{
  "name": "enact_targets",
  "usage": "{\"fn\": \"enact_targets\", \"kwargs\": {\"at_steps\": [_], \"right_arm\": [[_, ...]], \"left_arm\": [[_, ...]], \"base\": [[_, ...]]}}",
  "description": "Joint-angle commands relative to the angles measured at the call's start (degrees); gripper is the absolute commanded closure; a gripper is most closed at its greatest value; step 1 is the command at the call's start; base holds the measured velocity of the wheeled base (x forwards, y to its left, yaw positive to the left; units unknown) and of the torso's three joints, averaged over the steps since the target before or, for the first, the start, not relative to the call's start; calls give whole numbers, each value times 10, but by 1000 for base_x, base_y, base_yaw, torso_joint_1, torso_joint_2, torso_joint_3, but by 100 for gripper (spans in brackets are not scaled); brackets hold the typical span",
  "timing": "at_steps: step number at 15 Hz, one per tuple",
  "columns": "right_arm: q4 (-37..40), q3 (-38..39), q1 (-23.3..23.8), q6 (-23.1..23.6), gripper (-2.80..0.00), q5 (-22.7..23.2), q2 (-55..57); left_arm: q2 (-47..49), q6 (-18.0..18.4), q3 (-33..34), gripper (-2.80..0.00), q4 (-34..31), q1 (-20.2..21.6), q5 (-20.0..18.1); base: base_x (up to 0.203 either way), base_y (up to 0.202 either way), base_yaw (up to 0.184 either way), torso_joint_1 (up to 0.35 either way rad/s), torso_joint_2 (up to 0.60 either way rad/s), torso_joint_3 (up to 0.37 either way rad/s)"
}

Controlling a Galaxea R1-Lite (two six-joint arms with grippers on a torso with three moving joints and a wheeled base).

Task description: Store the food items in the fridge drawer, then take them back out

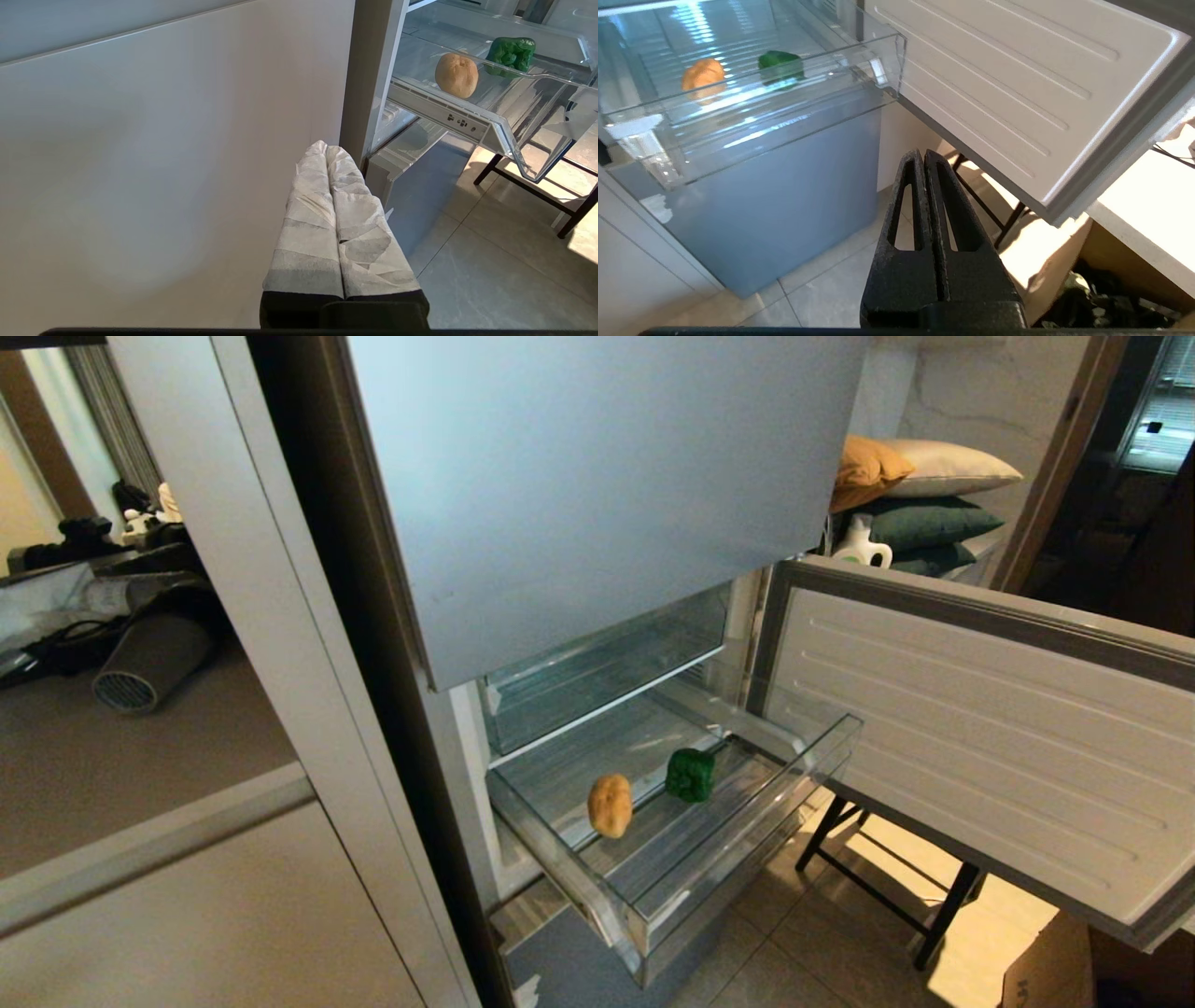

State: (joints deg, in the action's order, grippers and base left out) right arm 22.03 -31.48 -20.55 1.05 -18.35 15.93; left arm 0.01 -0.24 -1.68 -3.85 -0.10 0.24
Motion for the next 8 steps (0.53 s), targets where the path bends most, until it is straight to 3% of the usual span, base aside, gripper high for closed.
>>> {"fn": "enact_targets", "kwargs": {"at_steps": [1, 3, 4, 5, 6, 7, 8], "right_arm": [[1, 5, 0, 0, 0, 2, -4], [1, 21, 3, -2, 0, 4, -4], [0, 24, 27, -2, 0, 14, -4], [0, 27, 71, -3, 0, 45, -3], [0, 35, 110, -5, 0, 105, -3], [-1, 54, 127, -4, 0, 142, -3], [-2, 61, 127, -2, 0, 147, -3]], "left_arm": [[0, 0, 0, 0, 0, 0, 0], [0, 0, -1, 0, 0, 0, 0], [0, 0, 0, 0, 0, 0, 0], [0, 0, -1, 0, 0, 0, 0], [0, 0, 0, 0, 0, 0, 0], [0, 0, 0, 0, 0, 0, 0], [0, 0, 0, 0, 0, 0, 0]], "base": [[0, 0, 0, 0, 0, 0], [0, 0, 0, 0, 0, 0], [0, 0, 0, 0, 0, 0], [0, 0, 0, 0, 0, 0], [0, 0, 0, 0, 0, 0], [0, 0, 0, 0, 0, 0], [0, 0, 0, 0, 0, 0]]}}
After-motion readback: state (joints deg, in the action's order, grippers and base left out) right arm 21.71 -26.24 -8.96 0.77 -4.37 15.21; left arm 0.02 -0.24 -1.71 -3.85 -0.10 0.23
